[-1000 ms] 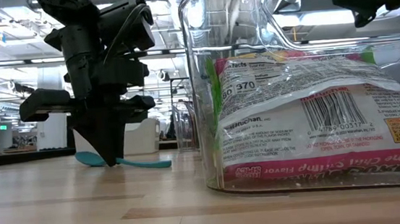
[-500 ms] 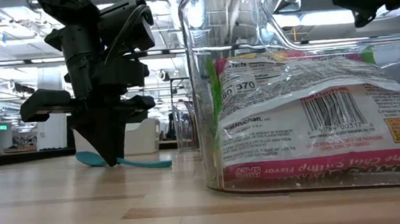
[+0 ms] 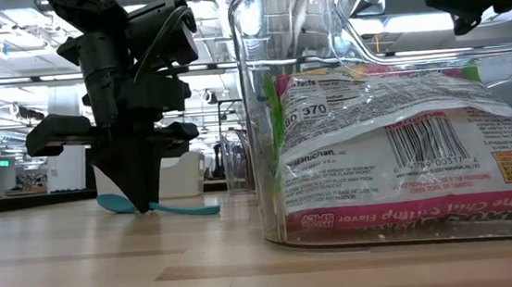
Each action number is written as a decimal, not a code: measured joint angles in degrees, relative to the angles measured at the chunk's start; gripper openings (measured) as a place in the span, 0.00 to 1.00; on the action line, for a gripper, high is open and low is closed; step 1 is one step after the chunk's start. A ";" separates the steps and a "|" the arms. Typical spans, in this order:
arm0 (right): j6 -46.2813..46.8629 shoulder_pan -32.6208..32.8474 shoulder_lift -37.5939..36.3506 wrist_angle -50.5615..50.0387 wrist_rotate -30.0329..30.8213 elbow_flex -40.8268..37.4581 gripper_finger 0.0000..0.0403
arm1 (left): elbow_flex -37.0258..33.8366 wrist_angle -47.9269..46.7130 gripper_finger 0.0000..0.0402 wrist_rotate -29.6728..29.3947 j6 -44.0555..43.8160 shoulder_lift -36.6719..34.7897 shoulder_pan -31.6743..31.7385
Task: Pick & Place Food Item
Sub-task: Put the blue spoon into the white bin
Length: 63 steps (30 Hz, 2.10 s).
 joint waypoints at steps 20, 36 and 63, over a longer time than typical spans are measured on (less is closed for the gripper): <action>0.00 0.02 0.00 0.02 0.00 0.00 0.18 | -0.02 0.00 0.05 -0.10 0.00 -0.04 0.05; 0.00 0.07 0.00 0.00 0.02 0.00 0.18 | -0.06 4.19 0.06 -2.71 -2.27 -0.04 0.11; 0.00 0.04 -0.02 0.02 0.00 0.00 0.18 | -0.04 6.75 0.06 -5.44 -6.03 -0.15 -0.17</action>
